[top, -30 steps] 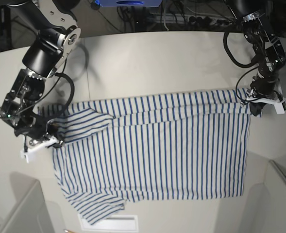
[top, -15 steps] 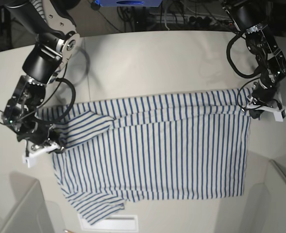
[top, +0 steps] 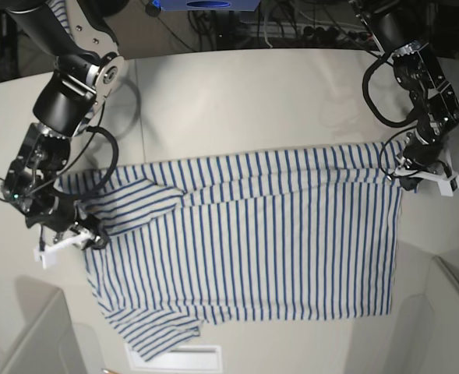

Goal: Fold the T-shirt properly
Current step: 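Drag the held shoulder edge further toward the robot with both grippers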

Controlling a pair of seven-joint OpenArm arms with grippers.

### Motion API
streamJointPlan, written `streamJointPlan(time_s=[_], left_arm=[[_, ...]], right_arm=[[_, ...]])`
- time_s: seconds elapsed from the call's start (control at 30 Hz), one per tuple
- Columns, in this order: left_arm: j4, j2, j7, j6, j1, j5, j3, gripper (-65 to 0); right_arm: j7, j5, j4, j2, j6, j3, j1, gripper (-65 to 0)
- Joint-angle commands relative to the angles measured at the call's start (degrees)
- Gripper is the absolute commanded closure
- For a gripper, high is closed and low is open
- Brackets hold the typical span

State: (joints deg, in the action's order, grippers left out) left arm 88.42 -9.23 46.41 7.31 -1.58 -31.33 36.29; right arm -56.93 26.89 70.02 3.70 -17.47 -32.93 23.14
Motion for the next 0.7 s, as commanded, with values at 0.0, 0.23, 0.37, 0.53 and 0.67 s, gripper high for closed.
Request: streamJointPlan(time_s=[0.0, 0.23, 0.37, 0.53, 0.67], left_arm=[[0.76, -0.92, -1.01, 0.21, 1.19, -0.45, 0.15, -1.6], [-4.51, -0.92, -1.18, 0.21, 4.62, -0.45, 0.41, -37.4], [-4.51, -1.01, -1.01, 0.21, 6.02, -0.62, 0.67, -47.1], [3.67, -0.57, -1.27, 0.38, 1.98, -0.89, 0.76, -48.9], [11.58, 1.98, -1.36, 0.47, -2.59, -0.89, 2.17, -48.9]], right_arm=[[1.67, 1.19, 0.88, 0.65, -0.24, 0.0, 1.52, -34.1], [2.82, 1.19, 2.82, 0.65, -0.24, -0.44, 0.21, -35.4], [2.9, 1.46, 8.53, 0.3, -0.24, -0.52, -2.61, -35.4], [3.52, 1.46, 19.7, -1.9, -0.24, -2.55, -7.88, -35.4], [3.78, 1.37, 26.9, -5.33, 2.93, -8.79, -11.49, -35.4]])
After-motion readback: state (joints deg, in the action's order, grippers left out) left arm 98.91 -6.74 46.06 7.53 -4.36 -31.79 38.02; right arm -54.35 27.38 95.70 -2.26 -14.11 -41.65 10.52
